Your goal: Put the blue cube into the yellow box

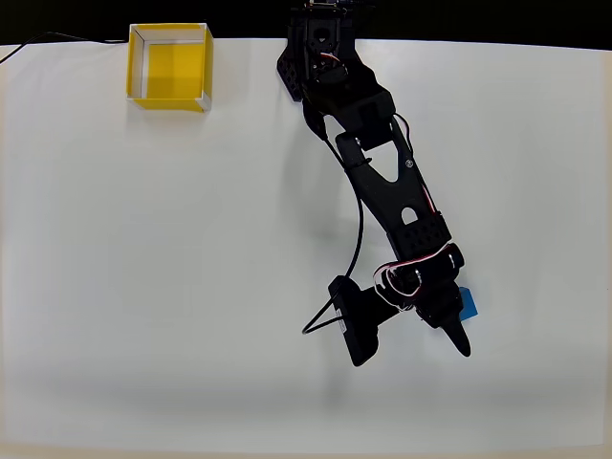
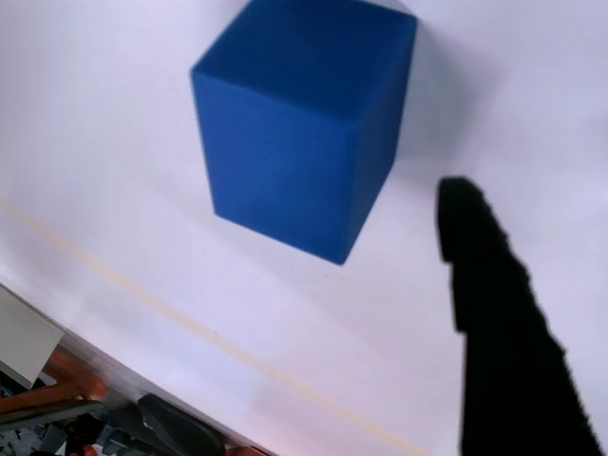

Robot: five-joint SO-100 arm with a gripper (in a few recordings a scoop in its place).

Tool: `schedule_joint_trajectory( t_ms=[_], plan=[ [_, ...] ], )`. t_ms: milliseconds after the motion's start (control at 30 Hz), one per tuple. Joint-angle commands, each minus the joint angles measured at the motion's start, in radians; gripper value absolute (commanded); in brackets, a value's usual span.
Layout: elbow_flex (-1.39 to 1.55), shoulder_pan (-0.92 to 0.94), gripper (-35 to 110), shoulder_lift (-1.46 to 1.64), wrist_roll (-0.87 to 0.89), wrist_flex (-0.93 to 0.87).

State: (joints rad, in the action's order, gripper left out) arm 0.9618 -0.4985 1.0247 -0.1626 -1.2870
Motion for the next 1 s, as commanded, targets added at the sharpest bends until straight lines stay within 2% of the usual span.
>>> schedule_joint_trajectory(
  t_ms=[0,633,967],
  plan=[
    [-0.147,-0.037,66,0.023,0.023,-0.012],
    [-0.316,-0.066,60,-0.206,0.100,0.006],
    [-0.337,-0.072,51,-0.244,0.087,0.044]
  ],
)
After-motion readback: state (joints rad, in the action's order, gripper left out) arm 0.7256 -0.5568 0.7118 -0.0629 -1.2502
